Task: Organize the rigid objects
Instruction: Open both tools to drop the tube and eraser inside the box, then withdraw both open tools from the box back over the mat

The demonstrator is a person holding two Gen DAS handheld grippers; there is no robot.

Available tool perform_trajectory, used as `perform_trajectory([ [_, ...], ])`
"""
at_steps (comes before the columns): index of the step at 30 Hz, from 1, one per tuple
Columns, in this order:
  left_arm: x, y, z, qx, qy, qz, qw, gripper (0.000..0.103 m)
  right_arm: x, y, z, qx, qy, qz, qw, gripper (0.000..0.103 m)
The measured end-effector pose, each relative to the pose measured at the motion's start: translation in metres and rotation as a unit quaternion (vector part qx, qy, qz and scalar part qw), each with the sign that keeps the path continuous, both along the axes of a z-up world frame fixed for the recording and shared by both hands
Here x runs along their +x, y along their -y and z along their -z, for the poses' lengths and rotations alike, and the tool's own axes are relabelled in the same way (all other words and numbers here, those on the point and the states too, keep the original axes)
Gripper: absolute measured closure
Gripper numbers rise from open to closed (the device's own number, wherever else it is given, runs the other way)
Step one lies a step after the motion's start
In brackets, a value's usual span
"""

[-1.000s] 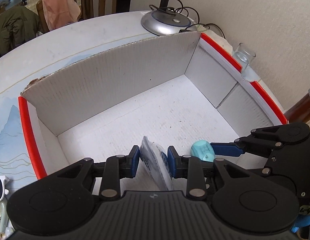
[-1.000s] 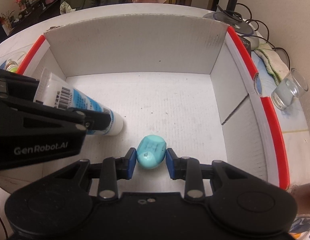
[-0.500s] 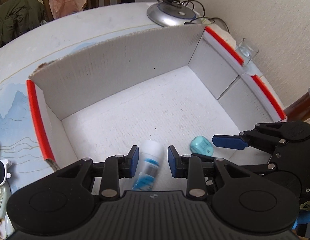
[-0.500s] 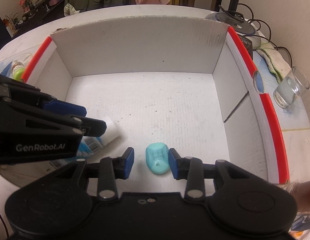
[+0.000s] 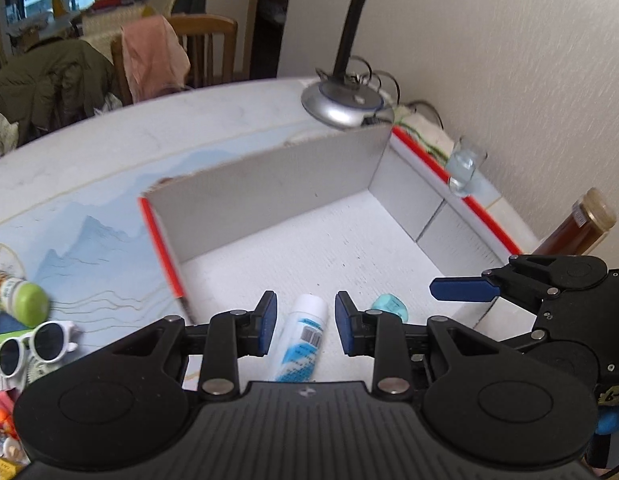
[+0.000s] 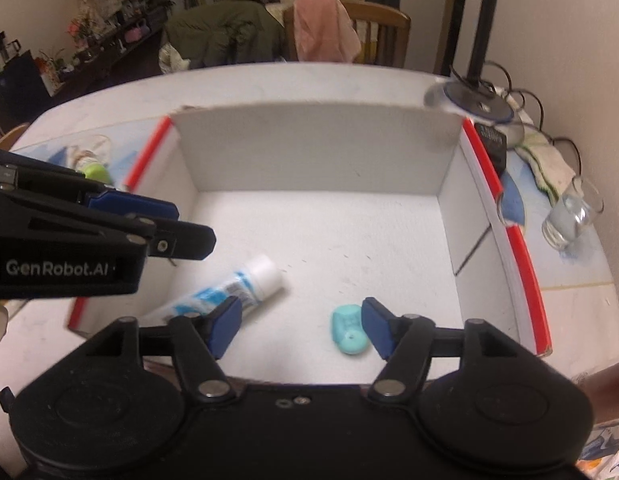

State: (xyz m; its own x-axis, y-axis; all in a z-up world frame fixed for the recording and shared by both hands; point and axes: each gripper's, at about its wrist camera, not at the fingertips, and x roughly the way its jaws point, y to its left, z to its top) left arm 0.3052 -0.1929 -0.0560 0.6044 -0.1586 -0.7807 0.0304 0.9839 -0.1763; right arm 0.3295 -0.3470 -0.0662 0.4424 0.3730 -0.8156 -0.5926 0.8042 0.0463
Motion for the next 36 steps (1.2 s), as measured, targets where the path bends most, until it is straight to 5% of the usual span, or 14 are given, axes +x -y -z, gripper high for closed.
perform_trajectory([
  [4, -0.022, -0.015, -0.013, -0.009, 0.022, -0.007, 0.9997, 0.071, -0.016, -0.005, -0.014, 0.015, 0.011, 0.0, 1.0, 0.029],
  [6, -0.033, -0.023, -0.018, -0.021, 0.029, -0.012, 0.9993, 0.042, -0.024, -0.008, -0.022, 0.028, 0.016, 0.001, 0.999, 0.025],
  [7, -0.04, -0.027, -0.021, -0.022, 0.037, -0.014, 0.999, 0.038, -0.029, -0.01, -0.025, 0.034, 0.018, 0.002, 0.999, 0.024],
  [28, -0.164, -0.148, -0.047, -0.015, 0.101, -0.077, 0.9918, 0.018, -0.124, -0.097, -0.058, 0.122, 0.036, -0.011, 0.992, 0.004],
  [31, -0.176, -0.166, -0.046, -0.014, 0.103, -0.08, 0.9913, 0.013, -0.132, -0.112, -0.055, 0.124, 0.032, -0.014, 0.992, 0.004],
  [33, -0.184, -0.178, -0.045, -0.015, 0.104, -0.082, 0.991, 0.0, -0.137, -0.124, -0.053, 0.122, 0.031, -0.016, 0.992, 0.004],
  [36, -0.195, -0.196, -0.04, -0.017, 0.109, -0.088, 0.99, 0.0, -0.144, -0.14, -0.049, 0.12, 0.029, -0.017, 0.992, 0.004],
])
